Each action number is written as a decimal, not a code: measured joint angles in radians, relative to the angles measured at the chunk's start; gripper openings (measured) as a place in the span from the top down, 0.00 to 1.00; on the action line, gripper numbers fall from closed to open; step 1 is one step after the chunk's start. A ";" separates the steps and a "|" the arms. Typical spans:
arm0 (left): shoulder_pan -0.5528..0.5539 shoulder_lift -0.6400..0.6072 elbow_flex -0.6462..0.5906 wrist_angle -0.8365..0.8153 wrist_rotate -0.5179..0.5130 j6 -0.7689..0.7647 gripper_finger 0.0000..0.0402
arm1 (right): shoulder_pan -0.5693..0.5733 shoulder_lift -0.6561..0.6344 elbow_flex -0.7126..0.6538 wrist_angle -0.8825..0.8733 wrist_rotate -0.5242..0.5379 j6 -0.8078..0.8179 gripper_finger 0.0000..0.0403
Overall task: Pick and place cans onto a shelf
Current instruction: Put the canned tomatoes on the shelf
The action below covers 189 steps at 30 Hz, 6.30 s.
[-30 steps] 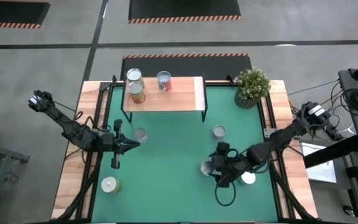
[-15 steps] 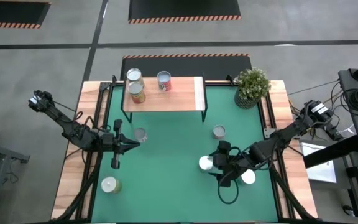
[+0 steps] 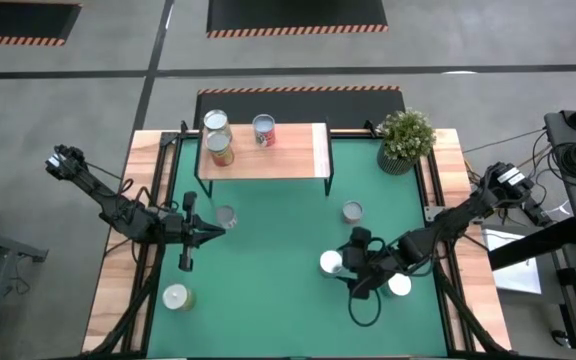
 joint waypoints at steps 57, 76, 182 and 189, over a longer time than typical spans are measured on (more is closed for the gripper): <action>0.000 -0.002 0.000 0.187 -0.004 0.102 1.00 | -0.123 -0.009 0.017 0.515 0.107 -0.391 0.41; 0.000 -0.076 0.000 0.286 -0.188 0.320 1.00 | -0.552 0.009 0.119 0.819 -0.084 -0.556 0.41; -0.001 0.224 0.146 0.280 -0.184 0.234 1.00 | 0.177 0.735 1.102 -0.587 -0.385 0.067 0.98; -0.001 0.224 0.146 0.280 -0.184 0.234 1.00 | 0.172 0.735 1.088 -0.574 -0.398 0.042 0.98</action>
